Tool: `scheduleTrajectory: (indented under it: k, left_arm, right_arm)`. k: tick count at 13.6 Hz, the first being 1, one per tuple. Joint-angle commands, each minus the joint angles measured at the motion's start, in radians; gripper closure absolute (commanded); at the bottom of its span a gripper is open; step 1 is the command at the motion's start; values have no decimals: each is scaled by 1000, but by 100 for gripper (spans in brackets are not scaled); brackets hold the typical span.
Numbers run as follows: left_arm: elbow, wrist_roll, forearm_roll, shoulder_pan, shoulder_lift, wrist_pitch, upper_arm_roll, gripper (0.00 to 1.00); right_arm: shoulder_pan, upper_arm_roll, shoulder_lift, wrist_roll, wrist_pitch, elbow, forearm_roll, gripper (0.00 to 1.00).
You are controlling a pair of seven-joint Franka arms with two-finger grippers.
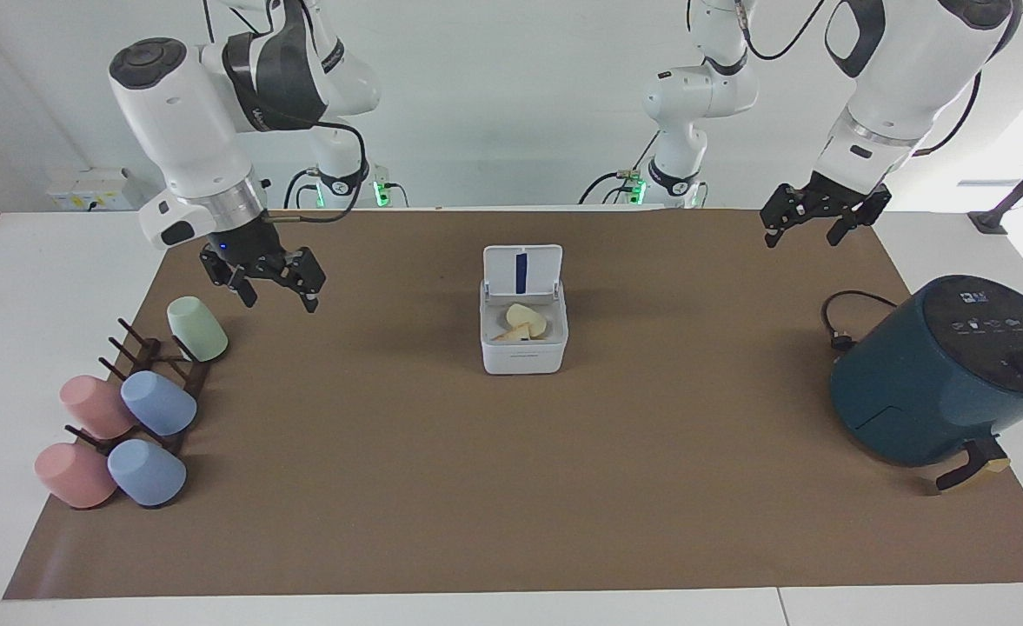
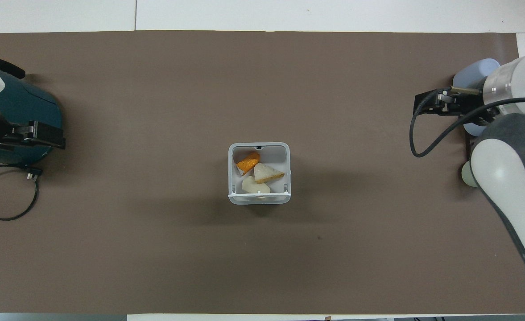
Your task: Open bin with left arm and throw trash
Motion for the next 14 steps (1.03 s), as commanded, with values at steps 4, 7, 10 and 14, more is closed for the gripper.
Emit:
scheduleTrajectory:
  k: [4, 7, 10, 14]
  left_arm:
    - [3, 1, 8, -2, 2, -5, -7, 0]
    - [3, -1, 8, -4, -3, -4, -13, 0]
    - [3, -1, 6, -4, -4, 1, -15, 0]
    - [3, 1, 8, -4, -4, 4, -15, 0]
  right_arm:
    - [-31, 11, 13, -77, -113, 90, -80, 0]
    - [-35, 13, 2, -72, -113, 65, -65, 0]
    - [-28, 13, 1, -72, -116, 62, -65, 0]
    - [-29, 14, -12, -75, -202, 74, -65, 0]
